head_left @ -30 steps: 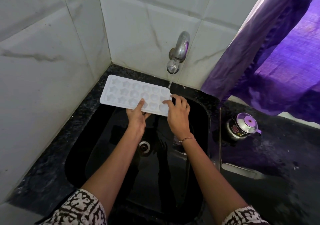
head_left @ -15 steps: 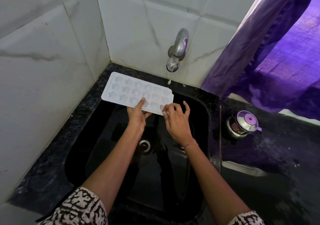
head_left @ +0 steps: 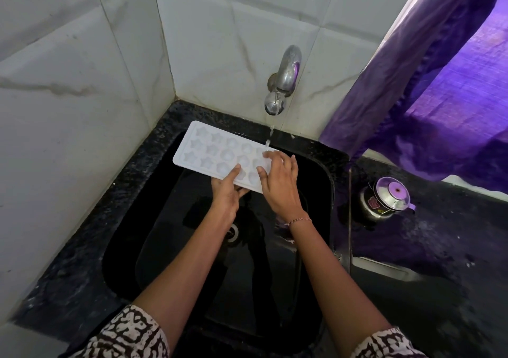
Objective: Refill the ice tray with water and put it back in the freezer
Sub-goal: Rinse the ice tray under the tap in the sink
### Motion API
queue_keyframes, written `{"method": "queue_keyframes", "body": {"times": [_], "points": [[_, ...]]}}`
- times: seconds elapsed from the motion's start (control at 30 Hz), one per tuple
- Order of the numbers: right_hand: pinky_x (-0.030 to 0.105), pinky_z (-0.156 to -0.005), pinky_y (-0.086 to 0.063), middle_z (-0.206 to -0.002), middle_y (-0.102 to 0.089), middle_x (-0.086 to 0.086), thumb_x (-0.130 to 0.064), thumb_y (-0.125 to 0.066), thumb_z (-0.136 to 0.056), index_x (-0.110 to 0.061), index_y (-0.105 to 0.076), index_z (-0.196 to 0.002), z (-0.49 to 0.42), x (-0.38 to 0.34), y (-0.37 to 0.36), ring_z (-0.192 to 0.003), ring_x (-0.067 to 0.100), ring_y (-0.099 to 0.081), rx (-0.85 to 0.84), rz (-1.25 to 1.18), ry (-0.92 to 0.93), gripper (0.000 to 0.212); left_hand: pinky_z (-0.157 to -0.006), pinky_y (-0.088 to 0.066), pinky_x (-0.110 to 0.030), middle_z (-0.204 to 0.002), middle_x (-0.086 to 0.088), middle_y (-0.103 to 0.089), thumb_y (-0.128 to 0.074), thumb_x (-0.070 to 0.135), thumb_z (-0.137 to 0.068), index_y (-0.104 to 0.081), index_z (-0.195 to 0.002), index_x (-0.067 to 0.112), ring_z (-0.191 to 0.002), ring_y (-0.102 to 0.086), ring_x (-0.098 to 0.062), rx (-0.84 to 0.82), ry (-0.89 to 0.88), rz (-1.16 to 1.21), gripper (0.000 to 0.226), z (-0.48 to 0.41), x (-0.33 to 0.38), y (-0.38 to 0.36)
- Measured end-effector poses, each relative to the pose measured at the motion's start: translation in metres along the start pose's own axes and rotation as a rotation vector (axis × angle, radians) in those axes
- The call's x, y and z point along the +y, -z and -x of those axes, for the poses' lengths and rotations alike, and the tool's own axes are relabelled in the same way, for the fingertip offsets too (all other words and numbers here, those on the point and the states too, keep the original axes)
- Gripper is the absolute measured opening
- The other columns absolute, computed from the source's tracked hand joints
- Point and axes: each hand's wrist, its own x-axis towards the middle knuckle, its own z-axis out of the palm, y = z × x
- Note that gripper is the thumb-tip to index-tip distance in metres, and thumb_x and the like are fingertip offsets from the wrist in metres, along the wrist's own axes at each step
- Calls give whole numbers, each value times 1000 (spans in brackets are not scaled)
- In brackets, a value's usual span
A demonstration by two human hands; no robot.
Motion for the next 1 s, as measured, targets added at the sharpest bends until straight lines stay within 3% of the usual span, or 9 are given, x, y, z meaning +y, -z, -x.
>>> {"method": "queue_keyframes", "body": {"times": [0.17, 0.63, 0.87, 1.0], "points": [[49, -118, -4, -125, -55, -3, -32, -41, -99, -11, -48, -121, -14, 2, 0, -130, 18, -37, -29, 76, 26, 32, -87, -53, -52, -127, -11, -60, -60, 4, -88, -48, -134, 15, -115, -59, -30, -21, 10, 5, 49, 2, -4, -2], [49, -117, -1, -123, -60, -4, -39, -36, -98, -18, -49, -124, -16, 7, 0, -129, 18, -37, -59, 172, 76, 36, -79, -57, -45, -129, -10, -60, -64, 4, -85, -46, -136, 16, -115, -60, -30, -2, -4, 24, 55, -3, -1, 9], [54, -115, 5, -149, -35, -12, -42, -31, -100, -29, -48, -128, -9, 7, 0, -144, 21, -11, -142, 116, 69, 35, -78, -57, -44, -128, -11, -60, -62, 4, -87, -46, -136, 14, -113, -61, -30, -5, -36, 34, 53, -5, 2, 2], [55, -116, -4, -150, -32, 1, -51, -23, -95, -30, -56, -118, -1, 11, 0, -144, 28, -12, -78, 227, 30, 45, -72, -59, -40, -129, -11, -60, -63, 4, -86, -45, -137, 14, -113, -61, -29, -3, -40, 24, 55, -7, 5, 2]]}}
